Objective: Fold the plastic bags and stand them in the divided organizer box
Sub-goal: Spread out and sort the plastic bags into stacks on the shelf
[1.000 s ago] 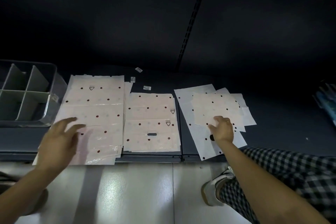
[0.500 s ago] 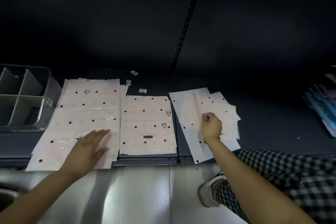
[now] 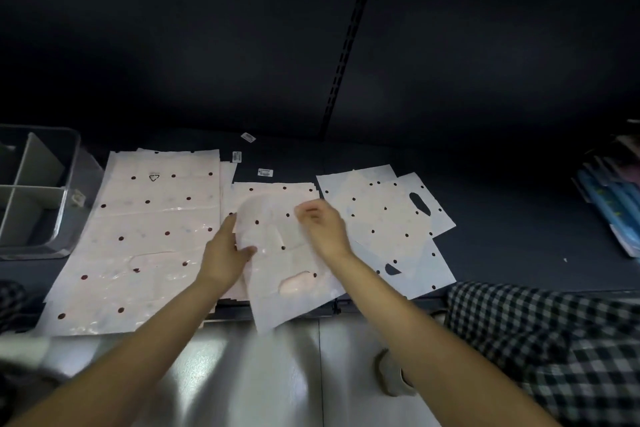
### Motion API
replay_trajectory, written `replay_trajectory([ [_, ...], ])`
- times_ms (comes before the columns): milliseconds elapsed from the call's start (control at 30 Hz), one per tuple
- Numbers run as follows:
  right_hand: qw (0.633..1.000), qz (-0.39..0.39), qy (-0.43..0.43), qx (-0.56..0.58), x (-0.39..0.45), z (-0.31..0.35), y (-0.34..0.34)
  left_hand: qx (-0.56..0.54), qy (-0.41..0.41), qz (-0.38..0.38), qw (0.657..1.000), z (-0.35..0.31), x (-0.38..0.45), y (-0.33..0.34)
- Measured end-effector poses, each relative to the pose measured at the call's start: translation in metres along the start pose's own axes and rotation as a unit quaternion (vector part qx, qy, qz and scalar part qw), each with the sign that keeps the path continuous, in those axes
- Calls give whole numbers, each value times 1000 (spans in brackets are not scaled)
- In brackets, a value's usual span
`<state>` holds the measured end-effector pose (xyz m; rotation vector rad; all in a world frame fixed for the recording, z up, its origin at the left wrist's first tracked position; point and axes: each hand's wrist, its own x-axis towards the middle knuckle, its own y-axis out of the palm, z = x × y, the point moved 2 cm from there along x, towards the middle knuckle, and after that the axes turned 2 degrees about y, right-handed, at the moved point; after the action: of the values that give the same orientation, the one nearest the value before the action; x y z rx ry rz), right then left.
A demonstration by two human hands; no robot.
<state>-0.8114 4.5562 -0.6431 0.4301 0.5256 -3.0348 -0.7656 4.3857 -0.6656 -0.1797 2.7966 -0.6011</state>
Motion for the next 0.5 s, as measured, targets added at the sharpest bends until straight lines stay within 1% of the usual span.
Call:
replay_trajectory([
  [67, 988, -63, -12, -141, 11, -24, -35, 11, -15, -27, 999, 5, 10, -5],
  [100, 975, -76, -2, -210, 15, -39, -54, 17, -18, -43, 999, 7, 16, -8],
  [167, 948, -79, 32, -306, 17, -67, -85, 24, -18, -78, 997, 10, 24, -13],
  [233, 931, -85, 49, -352, 16, -89, -103, 29, -8, -105, 994, 13, 28, -17],
  [267, 930, -97, 40, -351, 17, -95, -107, 42, 4, -116, 992, 15, 29, -18],
  [333, 934, -137, 30, -328, 18, -97, -110, 126, 56, -132, 982, 18, 28, -18],
  [367, 935, -151, 31, -321, 19, -94, -111, 181, 97, -124, 971, 18, 26, -16],
  [400, 936, -160, 37, -312, 21, -94, -112, 232, 142, -99, 957, 18, 23, -13],
  [467, 935, -166, 55, -309, 25, -93, -115, 312, 210, -5, 927, 18, 17, -3],
  [500, 932, -160, 63, -320, 26, -92, -114, 340, 221, 50, 913, 19, 14, 3],
])
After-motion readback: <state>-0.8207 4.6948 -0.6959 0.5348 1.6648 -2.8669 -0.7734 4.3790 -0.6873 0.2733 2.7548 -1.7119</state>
